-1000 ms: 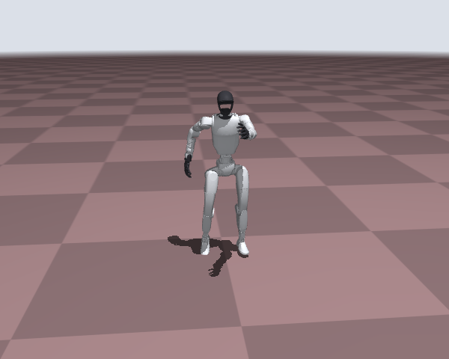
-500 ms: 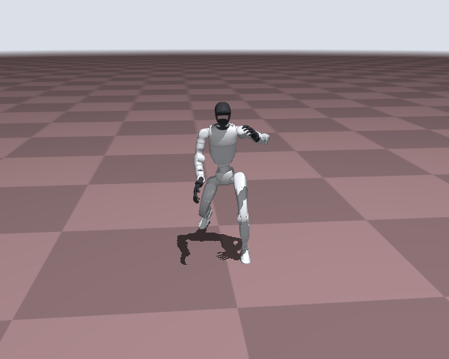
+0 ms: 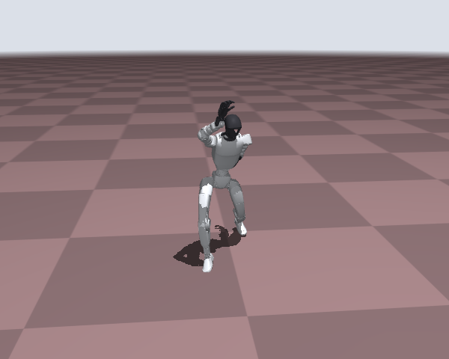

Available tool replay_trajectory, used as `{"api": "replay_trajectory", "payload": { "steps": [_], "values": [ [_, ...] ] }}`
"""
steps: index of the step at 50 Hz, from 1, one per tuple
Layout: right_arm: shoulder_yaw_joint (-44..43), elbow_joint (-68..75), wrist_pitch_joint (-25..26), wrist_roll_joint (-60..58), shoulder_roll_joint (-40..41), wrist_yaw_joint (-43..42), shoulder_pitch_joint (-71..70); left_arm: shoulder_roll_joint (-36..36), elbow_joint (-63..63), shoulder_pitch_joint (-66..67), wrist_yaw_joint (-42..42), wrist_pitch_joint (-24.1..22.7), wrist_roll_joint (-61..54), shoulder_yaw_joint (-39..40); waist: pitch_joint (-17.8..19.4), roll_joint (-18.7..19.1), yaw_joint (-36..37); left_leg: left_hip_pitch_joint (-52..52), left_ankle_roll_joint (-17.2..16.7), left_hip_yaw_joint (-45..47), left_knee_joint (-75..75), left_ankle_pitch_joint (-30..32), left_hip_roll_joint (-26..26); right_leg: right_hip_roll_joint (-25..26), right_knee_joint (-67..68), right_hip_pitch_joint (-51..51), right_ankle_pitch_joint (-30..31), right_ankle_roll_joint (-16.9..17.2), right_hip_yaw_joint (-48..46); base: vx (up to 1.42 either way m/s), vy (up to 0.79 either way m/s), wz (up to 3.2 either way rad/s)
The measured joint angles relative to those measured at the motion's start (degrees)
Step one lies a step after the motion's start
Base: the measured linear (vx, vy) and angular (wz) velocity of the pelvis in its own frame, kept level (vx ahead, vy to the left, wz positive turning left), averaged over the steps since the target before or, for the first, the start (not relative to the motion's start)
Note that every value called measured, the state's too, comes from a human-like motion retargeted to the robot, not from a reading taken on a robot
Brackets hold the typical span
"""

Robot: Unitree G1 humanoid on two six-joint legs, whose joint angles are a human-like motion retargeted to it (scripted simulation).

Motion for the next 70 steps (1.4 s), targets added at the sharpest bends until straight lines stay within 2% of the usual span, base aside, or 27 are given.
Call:
{"api": "replay_trajectory", "payload": {
  "steps": [2,4,8,10,12,13,15,17,20,23,28,33,38,40,43,45,47,48,50,52,54,57,60,62,65,67,70],
  "values": [
    [-4.43,-5.61,1.22,-2.81,-1.96,-2.54,1.71,1.23,-3.39,-6.77,0.81,-0.54,5.86,-6.12,2.16,3.2,-1.68,-5.31,0.65,-1.02,2.45,-5.61,3.18,-3.25,2.77,-3.01,0.32,-1.04,-2.4,-0.39,0.01,1.45],
    [-10.41,-12.98,1.81,-4.37,-5.58,-6.55,7.85,3.39,-8.07,-15.26,8.58,-1.77,11.23,-9.95,4.69,5.23,-0.21,-10.13,0.15,-3.04,4.92,-6.76,3.57,-4.2,1.17,-4.44,1.9,-2.21,-3.31,-0.35,-0.01,0.65],
    [-31.62,-21.99,-0.16,-2.48,-7.82,-13.1,38.25,5.92,-12.23,-27.68,36.37,-2.56,12.46,-9.78,6.99,5.61,4.94,-13.45,-1.34,-3.71,3.77,-1.86,1.64,-1.38,-9.63,-3.02,7.3,-2.57,-3.32,-0.21,-0.02,-0.18],
    [-40.76,-21.8,-3.0,1.62,-3.95,-11.55,52.7,5.96,-13.26,-29.22,42.83,-4.14,5.59,-6.22,6.7,5.37,4.65,-14.33,-2.12,-4.59,1.33,1.35,0.96,-0.39,-15.95,-0.83,9.86,-2.01,-4.11,-0.1,0.02,0.27],
    [-43.85,-19.14,-1.63,1.22,-3.33,-6.16,60.67,6.63,-13.83,-28.62,40.68,-5.18,1.36,-4.38,6.14,4.93,3.32,-14.6,-1.95,-6.19,-1.94,4.05,-0.27,-1.09,-20.62,1.53,11.3,-1.5,-5.12,-0.04,0.06,0.86],
    [-45.92,-19.81,-6.03,6.48,-2.38,-8.54,64.85,7.22,-13.81,-27.64,39.16,-6.08,-0.04,-4.33,5.81,4.67,2.11,-13.88,-2.17,-6.78,-4.25,5.08,-0.86,-2.15,-21.92,3.06,11.12,-1.09,-5.91,0.01,0.08,1.05],
    [-48.52,-19.55,-9.37,9.68,-1.26,-7.24,72.3,7.23,-13.03,-23.24,34.94,-6.6,-2.65,-3.89,2.23,4.4,0.79,-13.16,-2.89,-7.11,-9.03,8.46,-2.03,-2.13,-27.45,5.32,12.47,-0.92,-5.92,0.03,0.1,0.75],
    [-48.2,-17.02,-6.05,5.56,-4.78,-6.46,73.18,6.22,-11.23,-20.66,30.11,-6.5,-7.92,-2.61,1.44,4.3,0.59,-11.98,-3.47,-7.0,-12.32,10.26,-2.79,-1.75,-30.68,6.78,11.63,-0.83,-4.83,0.02,0.11,0.38],
    [-47.28,-14.98,-6.53,11.52,-6.51,-2.18,73.17,2.55,-7.92,-16.64,22.01,-5.15,-22.56,1.46,0.28,5.57,0.18,-9.92,-4.79,-6.74,-16.62,12.61,-2.7,0.82,-34.03,7.88,8.25,-0.87,-0.74,0.03,0.11,0.1],
    [-45.2,-12.69,-5.73,11.53,-10.45,0.2,72.63,-0.04,-5.93,-12.56,17.4,-3.94,-29.33,3.92,-1.2,6.77,-0.02,-8.9,-5.09,-6.54,-19.18,13.79,-2.76,3.08,-36.45,8.0,7.29,-0.49,4.21,0.04,0.11,0.02],
    [-43.64,-12.05,-7.74,15.78,-13.14,4.53,74.18,-3.35,-4.97,-7.46,12.84,-3.3,-29.13,2.98,-3.04,8.77,-1.53,-6.78,-4.77,-4.05,-22.46,14.31,-3.21,4.13,-38.54,8.27,7.62,0.95,7.2,0.08,0.11,-0.2],
    [-47.41,-19.22,-4.41,2.9,-15.89,8.3,83.13,-6.19,-2.95,-8.78,11.11,-0.95,-24.37,5.85,-2.02,7.92,-2.51,-4.88,-4.35,-1.47,-16.39,10.32,-4.93,8.48,-31.15,4.79,4.5,3.14,18.06,0.1,0.06,-0.85],
    [-57.12,-37.59,-5.13,-1.08,-14.23,12.19,102.68,-9.36,2.02,-24.98,29.72,-2.08,-23.48,6.6,-1.36,8.74,-6.35,-21.87,-1.85,-4.05,17.97,-0.3,-3.59,12.5,-18.63,-5.91,8.01,1.03,23.33,-0.02,0.08,-0.59],
    [-69.01,-45.31,-5.92,-3.76,-9.47,14.54,121.26,-9.15,8.99,-36.71,30.96,-1.64,-16.52,11.71,1.32,6.8,-10.15,-20.86,-1.33,-4.55,24.67,-3.78,-3.74,8.54,-5.12,-8.45,1.47,0.49,21.4,0.16,0.09,0.49],
    [-68.72,-41.43,-3.92,-4.97,0.66,15.44,142.15,-6.14,13.63,-57.35,41.32,-1.42,-20.97,18.04,1.29,6.68,-10.33,-15.71,1.49,0.05,24.62,-9.43,-1.51,10.45,2.85,-11.73,-0.29,-1.34,22.38,0.19,0.1,-0.38],
    [-68.33,-32.68,-2.07,-3.25,9.19,19.89,156.26,-3.83,7.41,-68.57,44.59,-2.95,-30.07,20.97,1.29,6.13,-12.93,-10.16,1.91,0.72,18.04,-7.86,-3.43,8.9,3.36,-9.06,-0.8,-1.73,22.44,0.33,0.12,0.37],
    [-69.55,-22.26,-1.13,-7.78,16.34,26.04,167.87,-2.33,3.47,-79.4,42.56,-4.83,-33.9,23.35,0.54,6.44,-18.4,-5.16,-0.12,-1.6,7.65,2.16,-6.63,5.82,-3.58,-1.49,1.42,-1.32,21.33,0.41,0.14,1.28],
    [-71.45,-18.0,-1.75,-10.17,19.71,28.38,173.77,-1.31,1.76,-83.75,41.47,-6.68,-34.83,22.7,0.56,5.25,-23.07,-1.18,-2.09,-4.28,0.33,10.58,-9.32,2.27,-8.07,4.85,2.31,0.34,20.29,0.46,0.14,1.85],
    [-74.93,-10.76,-0.86,-12.29,24.01,33.78,183.3,2.16,-2.43,-90.88,40.57,-8.69,-36.76,18.95,-1.76,4.86,-29.45,2.22,-5.71,-7.83,-11.59,29.87,-13.43,-0.97,-24.73,16.41,11.08,3.08,18.91,0.4,0.1,1.06],
    [-78.1,-4.19,2.06,-9.46,25.86,35.54,190.22,7.51,-8.17,-96.07,41.89,-9.79,-40.44,13.69,-5.22,5.66,-29.63,1.89,-7.0,-6.32,-17.5,41.95,-16.23,1.19,-40.71,24.19,22.53,3.52,16.99,0.24,-0.1,-0.98],
    [-82.06,4.7,3.42,-1.03,31.12,36.02,194.82,11.61,-13.03,-104.97,42.85,-12.07,-43.84,8.63,-6.91,6.71,-25.44,-1.72,-6.98,-7.34,-18.42,43.93,-17.05,4.28,-44.94,28.7,25.11,3.52,14.35,0.12,-0.2,-1.51],
    [-82.48,20.91,4.96,7.57,38.19,40.65,196.73,20.34,-16.84,-123.61,40.41,-13.63,-46.57,-1.57,-8.55,5.36,-17.24,-11.07,-5.48,-9.78,-17.53,41.64,-20.36,5.57,-40.23,33.48,21.18,3.52,15.55,0.04,0.16,-1.66],
    [-75.81,32.74,6.29,-0.41,38.33,47.31,197.68,30.8,-15.99,-142.97,36.23,-12.43,-43.2,-12.37,-9.61,3.32,-12.03,-19.46,-4.37,-5.42,-19.3,35.18,-21.3,4.77,-32.31,38.46,17.97,3.52,18.16,0.04,0.32,-1.91],
    [-70.04,37.45,6.94,-8.41,35.92,51.61,195.47,35.53,-10.69,-157.18,36.71,-11.97,-43.0,-20.93,-9.98,2.04,-8.23,-23.2,-4.31,-0.73,-26.42,37.84,-20.12,3.29,-28.77,41.05,16.44,3.52,19.23,0.01,0.18,-2.31],
    [-67.29,33.42,5.35,-12.32,31.26,53.7,197.6,41.94,-2.35,-176.83,35.74,-9.79,-42.53,-36.52,-11.45,1.23,-3.66,-31.76,-6.56,2.4,-30.54,48.47,-16.91,3.24,-28.11,45.54,16.65,3.52,23.68,-0.01,0.03,-2.26],
    [-73.92,28.19,5.23,-5.03,29.39,54.32,200.1,43.92,2.46,-187.27,35.67,-8.29,-42.38,-45.53,-12.6,-0.31,-0.1,-42.04,-5.27,1.21,-17.54,42.45,-17.79,2.32,-28.95,47.98,15.42,3.52,28.28,-0.05,-0.1,-1.46],
    [-86.95,26.25,5.58,11.31,30.1,49.95,200.47,43.32,5.72,-197.44,36.92,-8.99,-44.76,-56.25,-13.86,-5.01,3.72,-58.31,-0.93,7.01,17.5,18.91,-17.56,-5.84,-27.8,51.99,-2.48,3.52,25.85,-0.11,0.28,-1.29]
  ]
}}
